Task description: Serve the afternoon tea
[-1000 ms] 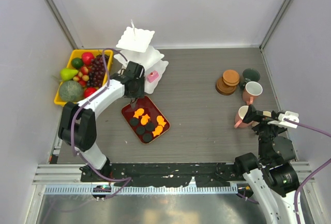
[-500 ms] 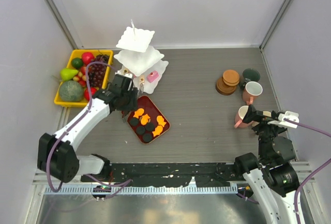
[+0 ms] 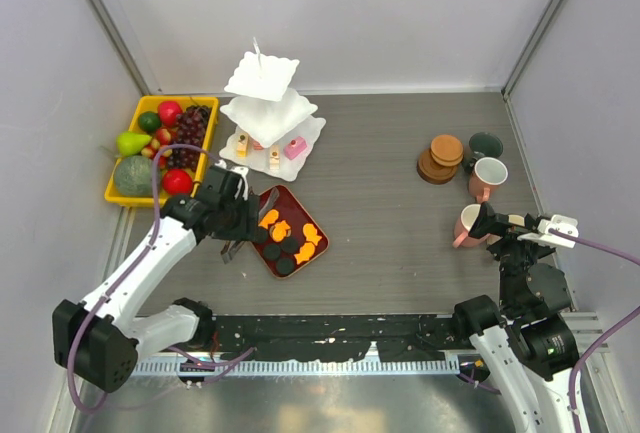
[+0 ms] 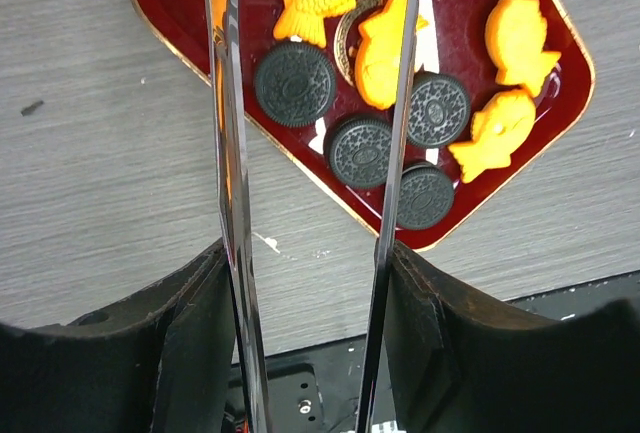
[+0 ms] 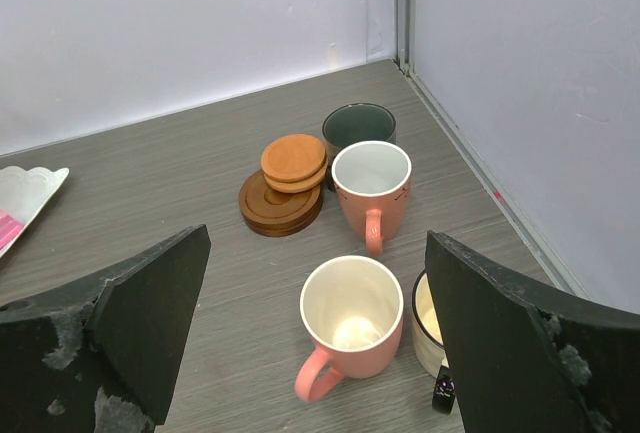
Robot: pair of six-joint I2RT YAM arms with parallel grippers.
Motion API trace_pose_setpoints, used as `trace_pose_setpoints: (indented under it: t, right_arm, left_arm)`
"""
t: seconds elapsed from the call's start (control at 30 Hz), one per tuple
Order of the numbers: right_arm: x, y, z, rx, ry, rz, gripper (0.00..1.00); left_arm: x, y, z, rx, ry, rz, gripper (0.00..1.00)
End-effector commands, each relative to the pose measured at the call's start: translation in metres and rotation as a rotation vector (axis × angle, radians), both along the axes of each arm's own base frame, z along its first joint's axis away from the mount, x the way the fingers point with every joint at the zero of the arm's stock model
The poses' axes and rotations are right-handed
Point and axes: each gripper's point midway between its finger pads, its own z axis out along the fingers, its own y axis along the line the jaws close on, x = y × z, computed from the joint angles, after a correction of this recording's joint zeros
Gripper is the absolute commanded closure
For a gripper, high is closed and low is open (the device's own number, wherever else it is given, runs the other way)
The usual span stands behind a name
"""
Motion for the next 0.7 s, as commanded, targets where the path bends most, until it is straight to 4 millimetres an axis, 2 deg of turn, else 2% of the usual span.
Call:
trace_pose_setpoints:
  t: [0.0,0.53,0.67]
  right_arm:
    - [0.0,-0.001,0.012,0.004,-0.044,-0.006,0.05]
    - [0.001,-0.001,0.01,0.0,-0.036,-0.008,0.05]
    - [0.001,-0.001,0.01,-0.002,-0.034,-0.008,0.05]
  left_arm:
    - [-0.009,-0.001,-0.009,0.01,0.045,-0.044,0.41]
    - [-0.023,-0.001,-0.038,0.057,0.156,-0.09,0.4]
    - [-0.02,0.003,-0.043,0.085,0.157,-0.079,0.43]
